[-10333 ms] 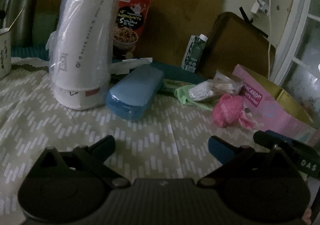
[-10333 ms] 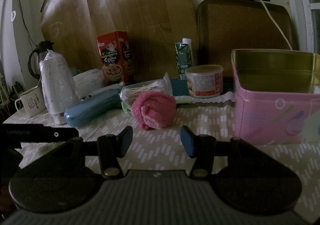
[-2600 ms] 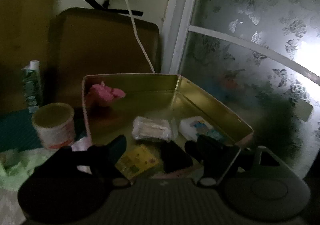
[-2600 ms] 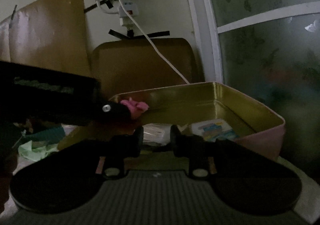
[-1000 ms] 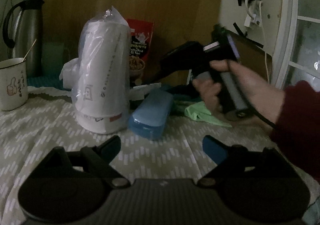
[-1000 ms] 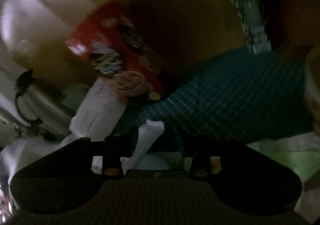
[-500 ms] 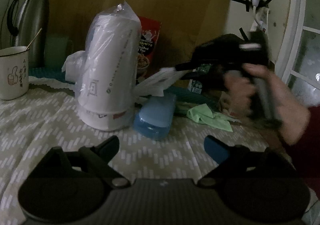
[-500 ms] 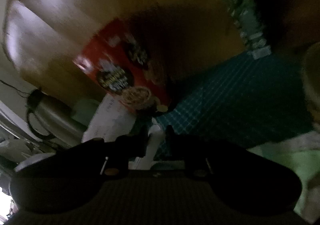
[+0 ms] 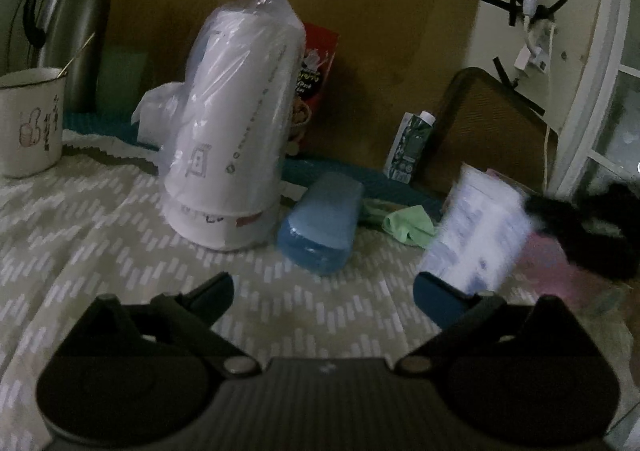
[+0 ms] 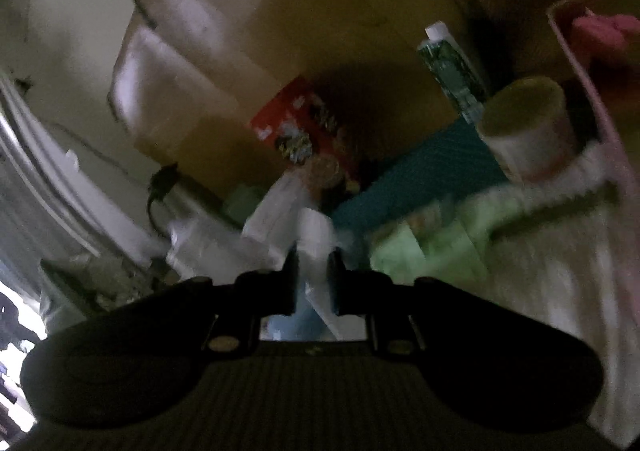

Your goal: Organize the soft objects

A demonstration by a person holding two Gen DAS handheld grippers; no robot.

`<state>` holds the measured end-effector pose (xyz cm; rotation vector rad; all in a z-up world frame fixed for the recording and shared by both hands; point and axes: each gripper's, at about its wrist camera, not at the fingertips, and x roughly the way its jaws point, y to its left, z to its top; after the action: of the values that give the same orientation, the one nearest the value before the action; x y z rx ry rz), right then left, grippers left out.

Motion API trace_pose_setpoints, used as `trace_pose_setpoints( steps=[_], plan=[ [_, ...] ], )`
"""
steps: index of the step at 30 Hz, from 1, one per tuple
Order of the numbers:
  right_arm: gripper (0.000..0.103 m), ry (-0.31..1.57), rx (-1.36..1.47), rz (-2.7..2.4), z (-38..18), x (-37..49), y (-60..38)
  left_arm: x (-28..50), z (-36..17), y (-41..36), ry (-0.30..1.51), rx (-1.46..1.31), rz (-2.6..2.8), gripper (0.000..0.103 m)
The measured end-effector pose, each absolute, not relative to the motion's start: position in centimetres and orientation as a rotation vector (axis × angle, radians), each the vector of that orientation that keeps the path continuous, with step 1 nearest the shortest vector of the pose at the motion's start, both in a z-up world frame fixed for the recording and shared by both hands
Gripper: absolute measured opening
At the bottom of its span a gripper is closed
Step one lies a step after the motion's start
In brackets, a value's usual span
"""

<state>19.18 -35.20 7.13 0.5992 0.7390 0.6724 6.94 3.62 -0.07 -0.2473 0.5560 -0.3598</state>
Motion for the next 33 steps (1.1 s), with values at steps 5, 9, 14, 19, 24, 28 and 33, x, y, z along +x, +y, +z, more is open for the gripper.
trace_pose_setpoints(
  steps=[5, 9, 14, 19, 24, 28, 33],
  plan=[
    [0.017, 0.818, 0.695, 0.732, 4.9, 15.8, -37.6, 7.4, -0.3, 3.7, 0.587, -0.256, -0.359, 0.100],
    [0.019, 0.815, 0.679, 0.662, 4.2, 14.6, -38.8, 7.4, -0.3, 3.5, 0.595, -0.248, -0.351, 0.100],
    [0.040, 0.770, 0.509, 0.540, 4.5, 14.3, -38.3, 7.4, -0.4, 3.5, 0.597, -0.238, -0.343, 0.101],
    [0.043, 0.790, 0.452, 0.571, 3.7, 14.1, -37.5, 7.6, -0.4, 3.5, 0.608, -0.238, -0.347, 0.101],
    [0.043, 0.852, 0.355, 0.671, 2.5, 12.6, -37.0, 7.7, -0.5, 3.5, 0.613, -0.239, -0.348, 0.101],
    [0.043, 0.821, 0.251, 0.695, 3.0, 11.2, -36.6, 7.7, -0.5, 3.5, 0.617, -0.239, -0.349, 0.101],
    [0.045, 0.753, 0.198, 0.636, 4.0, 11.1, -37.7, 7.7, -0.5, 3.5, 0.617, -0.238, -0.351, 0.101]
  ],
)
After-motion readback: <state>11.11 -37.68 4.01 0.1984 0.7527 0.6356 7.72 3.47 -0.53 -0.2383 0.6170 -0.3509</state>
